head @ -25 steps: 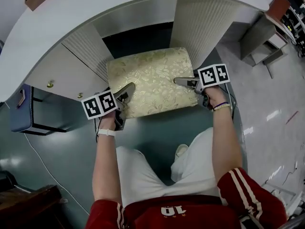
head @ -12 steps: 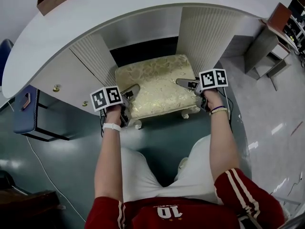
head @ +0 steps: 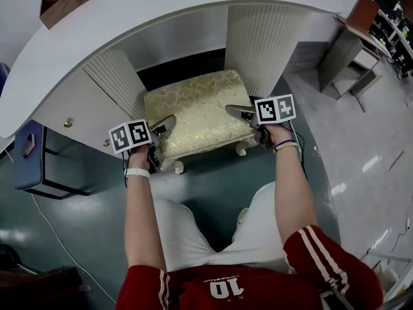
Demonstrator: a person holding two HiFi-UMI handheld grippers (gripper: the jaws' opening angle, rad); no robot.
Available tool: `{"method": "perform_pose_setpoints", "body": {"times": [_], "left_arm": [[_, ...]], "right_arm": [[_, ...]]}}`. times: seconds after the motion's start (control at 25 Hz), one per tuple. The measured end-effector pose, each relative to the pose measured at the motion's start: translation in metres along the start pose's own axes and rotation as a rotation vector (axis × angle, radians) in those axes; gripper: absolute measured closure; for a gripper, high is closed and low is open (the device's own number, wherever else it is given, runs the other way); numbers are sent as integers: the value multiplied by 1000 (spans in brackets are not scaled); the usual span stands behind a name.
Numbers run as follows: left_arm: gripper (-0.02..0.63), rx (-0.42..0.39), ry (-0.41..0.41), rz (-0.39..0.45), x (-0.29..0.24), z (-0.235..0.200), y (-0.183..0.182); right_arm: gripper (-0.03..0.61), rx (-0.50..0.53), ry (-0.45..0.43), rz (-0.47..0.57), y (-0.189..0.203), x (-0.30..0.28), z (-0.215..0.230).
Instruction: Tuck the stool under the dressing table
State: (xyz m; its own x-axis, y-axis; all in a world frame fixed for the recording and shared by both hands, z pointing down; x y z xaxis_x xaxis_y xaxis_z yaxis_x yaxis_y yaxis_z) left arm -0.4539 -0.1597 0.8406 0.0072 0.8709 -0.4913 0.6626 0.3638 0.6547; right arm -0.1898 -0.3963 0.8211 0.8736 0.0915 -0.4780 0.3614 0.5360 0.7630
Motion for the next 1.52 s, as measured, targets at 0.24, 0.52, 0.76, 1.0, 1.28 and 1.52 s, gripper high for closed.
{"method": "perform_pose_setpoints", "body": {"times": [0.24,0.52,0.76,1.0,1.28,1.52], "left_arm": [[92,-192,31,89,37,28,24],[94,-375,54,117,56,50,47],[94,-518,-8,88,55,55,61],[109,-555,-42,89,51,55,66],[112,-522,-61,93,42,51,55],[115,-515,-70,93,24,44,34]], "right_arm": [[61,143,-18,10,4,15,-25],[37,320,-30,-49,21,37,-47],[38,450,37,-80,34,39,-61],[37,474,140,-82,39,34,-65],[40,472,175,-65,27,22,-62],[54,452,208,0,16,7,-54]]}}
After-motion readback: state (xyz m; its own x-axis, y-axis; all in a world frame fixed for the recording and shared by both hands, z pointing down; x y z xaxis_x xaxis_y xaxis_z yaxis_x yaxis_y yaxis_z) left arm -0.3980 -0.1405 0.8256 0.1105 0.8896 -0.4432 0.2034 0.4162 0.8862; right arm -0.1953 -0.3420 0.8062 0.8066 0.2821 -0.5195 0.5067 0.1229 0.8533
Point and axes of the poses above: the fingertips, and each gripper's own axes: x backward along the fingers, z to its right, y out of its underside, the point moved 8 cm from there along x, backward along the fingers, and after that the axes turned 4 degrees about z, right-handed, at the moved point
